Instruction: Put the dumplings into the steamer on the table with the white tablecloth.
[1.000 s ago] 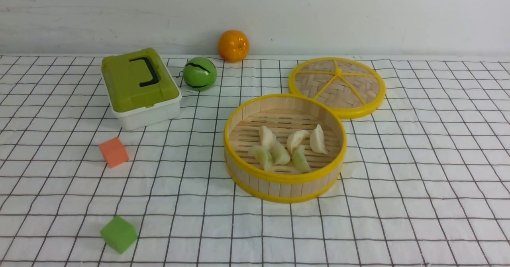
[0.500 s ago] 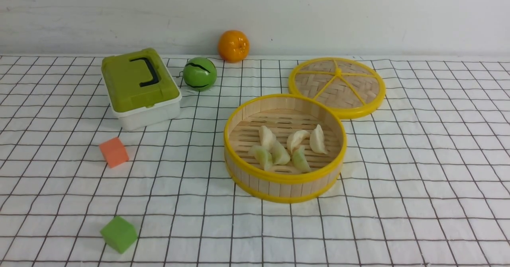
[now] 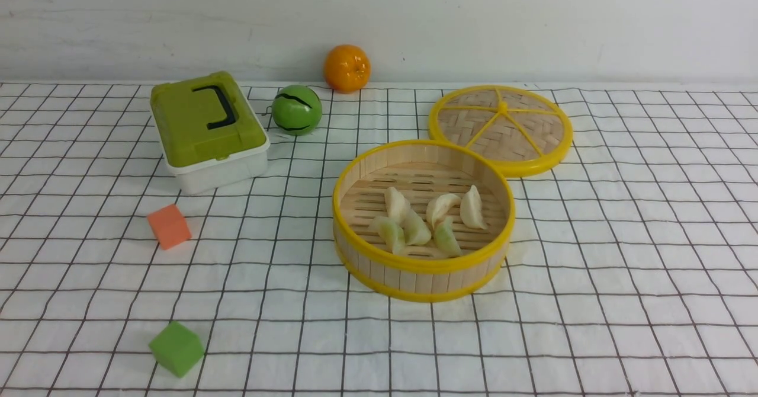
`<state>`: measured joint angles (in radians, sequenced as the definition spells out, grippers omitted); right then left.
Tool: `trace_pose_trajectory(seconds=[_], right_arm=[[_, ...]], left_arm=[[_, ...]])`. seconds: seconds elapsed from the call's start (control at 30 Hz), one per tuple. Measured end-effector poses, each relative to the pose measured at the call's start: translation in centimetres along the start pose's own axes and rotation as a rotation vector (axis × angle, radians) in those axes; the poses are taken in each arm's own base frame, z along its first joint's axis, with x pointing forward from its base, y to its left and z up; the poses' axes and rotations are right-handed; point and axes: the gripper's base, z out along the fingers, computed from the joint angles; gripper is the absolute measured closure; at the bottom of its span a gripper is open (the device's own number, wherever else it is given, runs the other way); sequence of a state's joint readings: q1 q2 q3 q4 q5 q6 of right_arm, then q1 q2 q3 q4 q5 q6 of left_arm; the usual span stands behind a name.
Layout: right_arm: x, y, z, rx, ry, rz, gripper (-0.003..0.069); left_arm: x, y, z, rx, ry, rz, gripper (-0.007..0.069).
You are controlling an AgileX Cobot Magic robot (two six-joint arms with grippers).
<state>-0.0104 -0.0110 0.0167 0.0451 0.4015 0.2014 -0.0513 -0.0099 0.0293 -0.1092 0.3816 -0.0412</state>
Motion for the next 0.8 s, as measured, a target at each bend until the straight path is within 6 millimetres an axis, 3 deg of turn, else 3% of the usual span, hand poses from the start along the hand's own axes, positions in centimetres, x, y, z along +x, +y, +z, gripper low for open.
trace_pose_trajectory(seconds=[0.8], right_arm=[[0.0, 0.0, 0.0, 0.0, 0.0, 0.0, 0.0513]], left_arm=[[0.0, 0.0, 0.0, 0.0, 0.0, 0.0, 0.0627]])
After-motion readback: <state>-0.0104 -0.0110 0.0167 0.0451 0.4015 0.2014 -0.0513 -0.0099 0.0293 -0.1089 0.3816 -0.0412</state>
